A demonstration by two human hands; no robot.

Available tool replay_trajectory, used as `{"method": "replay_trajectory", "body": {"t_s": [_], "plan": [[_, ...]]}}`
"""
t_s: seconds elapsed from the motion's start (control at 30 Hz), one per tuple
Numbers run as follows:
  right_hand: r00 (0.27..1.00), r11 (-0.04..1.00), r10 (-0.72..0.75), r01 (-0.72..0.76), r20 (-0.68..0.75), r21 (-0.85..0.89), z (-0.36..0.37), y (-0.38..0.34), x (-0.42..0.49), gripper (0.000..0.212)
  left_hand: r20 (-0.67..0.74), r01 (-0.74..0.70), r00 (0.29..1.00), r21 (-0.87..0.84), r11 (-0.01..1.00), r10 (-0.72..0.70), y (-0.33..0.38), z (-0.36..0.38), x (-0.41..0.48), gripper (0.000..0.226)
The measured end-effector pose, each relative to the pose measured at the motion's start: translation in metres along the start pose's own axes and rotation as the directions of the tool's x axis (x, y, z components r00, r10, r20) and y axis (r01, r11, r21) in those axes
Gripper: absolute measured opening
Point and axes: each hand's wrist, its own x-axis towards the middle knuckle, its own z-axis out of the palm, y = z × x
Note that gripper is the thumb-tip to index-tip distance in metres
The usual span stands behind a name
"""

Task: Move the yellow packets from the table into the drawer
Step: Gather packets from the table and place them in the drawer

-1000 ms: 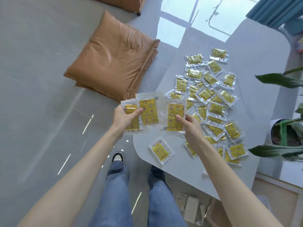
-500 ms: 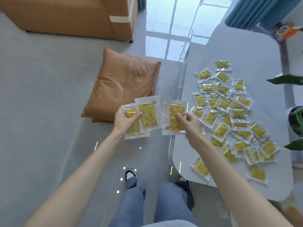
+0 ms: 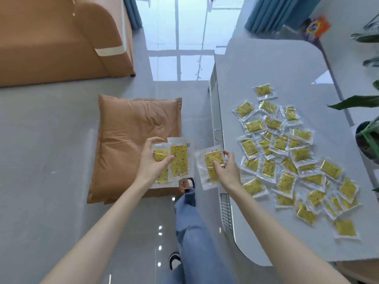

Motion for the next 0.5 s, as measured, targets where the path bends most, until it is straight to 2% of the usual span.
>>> {"method": "replay_trajectory", "body": {"t_s": [0.27,0.5], "plan": [[0.985,0.986,0.164,-0.163,0.047,-0.024,0.037,-0.010,0.142,0.047,0.028,0.041,0.999,0.044,0.998,-0.042,-0.004,0.034,0.149,0.043],[0.958,0.957,0.287,-0.286,0.017,-0.059,0.091,0.021,0.248,0.054,0.046,0.080,0.996,0.057,0.995,-0.083,-0.056,0.079,0.251,0.046]]}}
